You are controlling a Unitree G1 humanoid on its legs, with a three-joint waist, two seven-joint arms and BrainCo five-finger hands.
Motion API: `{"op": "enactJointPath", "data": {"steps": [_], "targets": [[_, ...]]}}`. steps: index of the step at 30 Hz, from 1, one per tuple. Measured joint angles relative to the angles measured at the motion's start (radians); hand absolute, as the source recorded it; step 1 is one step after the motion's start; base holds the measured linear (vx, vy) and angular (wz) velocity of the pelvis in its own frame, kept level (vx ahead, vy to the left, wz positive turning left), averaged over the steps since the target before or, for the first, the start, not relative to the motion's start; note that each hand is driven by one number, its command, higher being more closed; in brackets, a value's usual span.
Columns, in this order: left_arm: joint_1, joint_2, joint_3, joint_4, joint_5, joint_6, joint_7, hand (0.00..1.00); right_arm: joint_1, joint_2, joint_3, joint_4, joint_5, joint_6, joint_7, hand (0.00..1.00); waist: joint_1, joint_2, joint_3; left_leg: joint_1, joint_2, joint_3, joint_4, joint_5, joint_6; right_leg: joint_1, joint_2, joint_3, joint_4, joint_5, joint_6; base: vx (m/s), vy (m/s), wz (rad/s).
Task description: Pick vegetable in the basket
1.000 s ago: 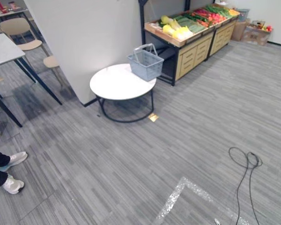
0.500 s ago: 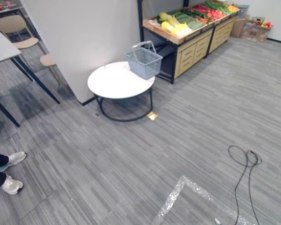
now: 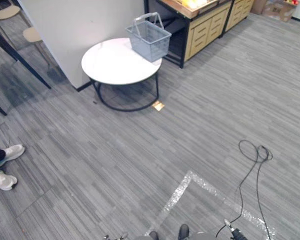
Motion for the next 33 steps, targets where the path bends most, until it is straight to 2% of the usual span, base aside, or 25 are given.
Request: {"op": "enactJointPath", "data": {"steps": [1,2,3,5,6,7,9,12,13,14,15,16,18,20,21,22,23,25,26,27,28,30,31,32,33], "targets": [[0.008,-0.032,0.060,-0.021,-0.012,0.001,0.000,0.00,0.012,-0.005,0.011,-0.012,0.000,-0.001,-0.001,0.00,0.003,0.019,0.007,-0.087,0.054,-0.004,0.213,0.042,0.049,0.029,0.022,-0.004,0.006,-0.012,-0.011,0.08,-0.034,-0.04],[0.016,-0.058,0.109,-0.043,-0.020,0.001,0.003,0.00,0.022,-0.013,0.036,-0.026,0.000,-0.002,-0.009,0.00,0.019,0.019,0.019,-0.154,0.094,-0.005,0.373,0.108,0.094,0.056,0.032,-0.002,0.022,-0.030,-0.026,0.11,0.003,-0.09],[0.017,-0.060,0.118,-0.048,-0.022,0.001,0.003,0.00,0.029,-0.014,0.049,-0.032,-0.001,-0.001,-0.012,0.00,0.025,0.018,0.021,-0.174,0.107,-0.006,0.426,0.113,0.104,0.066,0.031,0.000,0.033,-0.044,-0.029,0.16,0.021,-0.01],[0.027,-0.062,0.122,-0.063,-0.046,0.001,0.001,0.00,0.031,-0.011,0.076,-0.041,-0.001,0.001,-0.014,0.00,0.028,0.008,0.023,-0.230,0.107,-0.024,0.470,0.091,0.073,0.090,0.015,0.002,0.048,-0.075,-0.023,0.18,0.010,0.08],[0.027,-0.066,0.121,-0.065,-0.052,0.001,0.001,0.00,0.022,-0.010,0.073,-0.039,-0.001,0.001,-0.014,0.00,0.030,-0.002,0.019,-0.254,0.097,-0.034,0.434,0.074,0.061,0.094,0.005,0.007,0.049,-0.081,-0.018,0.24,0.059,-0.09],[0.025,-0.063,0.120,-0.065,-0.057,0.001,0.001,0.00,-0.008,-0.015,0.073,-0.037,-0.001,0.001,-0.012,0.00,0.040,-0.004,0.018,-0.284,0.076,-0.030,0.282,0.060,0.046,0.097,-0.019,0.024,0.041,-0.087,-0.009,0.26,0.089,-0.17],[0.027,-0.064,0.098,-0.062,-0.056,0.001,0.001,0.00,-0.036,-0.017,0.081,-0.036,-0.003,0.000,-0.010,0.00,0.052,0.000,0.017,-0.291,0.045,-0.017,0.022,0.083,0.037,0.099,-0.053,0.047,0.025,-0.099,0.011,0.39,0.201,-0.33],[0.051,-0.067,0.075,-0.059,-0.048,0.001,-0.001,0.00,-0.045,-0.018,0.117,-0.036,-0.010,0.000,-0.009,0.00,0.064,0.026,0.008,-0.239,0.009,-0.010,-0.444,0.240,0.006,0.184,-0.083,0.075,-0.053,-0.115,0.049,0.45,0.259,-0.33],[0.065,-0.073,0.081,-0.057,-0.047,0.001,-0.003,0.00,-0.043,-0.011,0.124,-0.035,-0.011,0.000,-0.009,0.00,0.079,0.030,0.001,-0.240,0.005,-0.019,-0.470,0.324,0.010,0.227,-0.099,0.090,-0.081,-0.127,0.069,0.63,0.377,-0.43],[0.064,-0.072,0.083,-0.054,-0.047,0.000,-0.004,0.00,-0.041,-0.004,0.125,-0.034,-0.011,0.000,-0.009,0.00,0.085,0.030,-0.008,-0.233,-0.006,-0.012,-0.448,0.359,0.030,0.236,-0.114,0.097,-0.089,-0.128,0.072,0.53,0.295,-0.43],[0.064,-0.059,0.083,-0.049,-0.047,-0.003,-0.005,0.00,-0.055,0.013,0.124,-0.029,-0.011,-0.001,-0.004,0.00,0.088,0.002,-0.014,-0.244,-0.025,0.001,-0.411,0.351,0.047,0.235,-0.137,0.118,-0.085,-0.119,0.068,0.51,0.256,-0.15],[0.055,-0.049,0.084,-0.048,-0.046,-0.005,-0.006,0.00,-0.065,0.033,0.121,-0.038,-0.012,-0.005,0.009,0.00,0.078,-0.015,-0.025,-0.263,-0.046,0.007,-0.347,0.295,0.109,0.214,-0.167,0.145,-0.047,-0.065,0.079,0.51,0.270,-0.08],[0.053,-0.037,0.091,-0.041,-0.044,-0.005,-0.009,0.00,-0.060,0.040,0.120,-0.032,-0.013,-0.007,0.012,0.00,0.082,-0.046,-0.053,-0.250,-0.067,0.050,-0.304,0.249,0.158,0.190,-0.200,0.199,0.022,-0.012,0.109,0.53,0.274,-0.12],[0.051,-0.032,0.084,-0.033,-0.044,-0.002,-0.007,0.00,-0.059,0.036,0.110,-0.031,-0.039,-0.008,0.011,0.00,0.079,-0.047,-0.073,-0.206,-0.076,0.058,-0.313,0.208,0.171,0.133,-0.206,0.236,0.155,0.074,0.114,0.52,0.233,-0.25],[0.051,-0.025,0.079,-0.034,-0.042,0.000,-0.006,0.00,-0.059,0.034,0.110,-0.030,-0.048,-0.008,0.012,0.00,0.078,-0.045,-0.072,-0.162,-0.078,0.057,-0.334,0.182,0.162,0.095,-0.208,0.248,0.267,0.136,0.147,0.45,0.241,-0.22],[0.054,-0.017,0.059,-0.032,-0.038,0.003,-0.006,0.00,-0.046,0.034,0.111,-0.029,-0.048,-0.008,0.011,0.00,0.072,-0.049,-0.074,-0.097,-0.088,0.058,-0.365,0.149,0.158,0.030,-0.221,0.246,0.439,0.247,0.168,0.59,0.308,-0.14],[0.053,0.000,0.023,-0.033,-0.037,0.004,-0.008,0.00,-0.024,0.033,0.113,-0.029,-0.049,-0.008,0.011,0.00,0.068,-0.050,-0.073,-0.025,-0.103,0.061,-0.379,0.108,0.158,-0.057,-0.247,0.238,0.673,0.318,0.190,0.40,0.209,-0.03],[0.051,0.007,0.002,-0.034,-0.037,0.008,-0.011,0.00,-0.009,0.030,0.115,-0.030,-0.050,-0.007,0.011,0.00,0.054,-0.047,-0.071,0.039,-0.111,0.055,-0.390,0.087,0.160,-0.127,-0.263,0.199,0.842,0.297,0.160,0.38,0.143,0.01],[0.050,0.009,-0.005,-0.034,-0.037,0.008,-0.014,0.00,-0.006,0.021,0.112,-0.035,-0.049,-0.008,0.010,0.00,0.037,-0.042,-0.068,0.122,-0.121,0.049,-0.425,0.069,0.157,-0.198,-0.280,0.136,0.964,0.246,0.108,0.43,0.139,-0.01],[0.049,0.011,-0.011,-0.033,-0.037,0.009,-0.015,0.00,-0.005,0.017,0.111,-0.039,-0.048,-0.009,0.009,0.00,0.030,-0.041,-0.067,0.158,-0.124,0.047,-0.441,0.066,0.155,-0.223,-0.284,0.109,0.983,0.203,0.109,0.44,0.111,0.04],[0.045,0.015,-0.018,-0.032,-0.034,0.008,-0.014,0.00,-0.006,0.013,0.106,-0.041,-0.048,-0.010,0.009,0.00,0.017,-0.040,-0.066,0.215,-0.127,0.040,-0.470,0.062,0.149,-0.258,-0.290,0.047,0.976,0.119,0.112,0.34,0.060,0.08],[0.024,0.008,-0.012,-0.033,-0.035,0.008,-0.014,0.00,-0.009,0.014,0.072,-0.043,-0.048,-0.017,0.009,0.00,0.014,-0.035,-0.063,0.274,-0.122,0.035,-0.495,0.060,0.146,-0.301,-0.289,-0.041,0.871,0.045,0.086,0.42,-0.019,0.24],[0.008,-0.007,0.002,-0.036,-0.034,0.008,-0.015,0.00,-0.012,0.014,0.058,-0.050,-0.047,-0.020,0.009,0.00,0.015,-0.020,-0.053,0.306,-0.104,0.026,-0.500,0.049,0.136,-0.313,-0.278,-0.094,0.745,0.034,0.069,0.35,-0.064,0.34],[0.001,-0.019,0.010,-0.039,-0.034,0.007,-0.015,0.00,-0.012,0.014,0.048,-0.060,-0.046,-0.020,0.010,0.00,0.014,-0.007,-0.045,0.320,-0.090,0.022,-0.502,0.039,0.131,-0.314,-0.267,-0.117,0.670,0.035,0.069,0.34,-0.098,0.39],[-0.010,-0.039,0.025,-0.043,-0.035,0.006,-0.015,0.00,-0.012,0.015,0.034,-0.080,-0.046,-0.022,0.010,0.00,0.014,0.015,-0.032,0.341,-0.062,0.020,-0.506,0.018,0.120,-0.317,-0.246,-0.143,0.492,0.045,0.078,0.35,-0.151,0.34]]}}
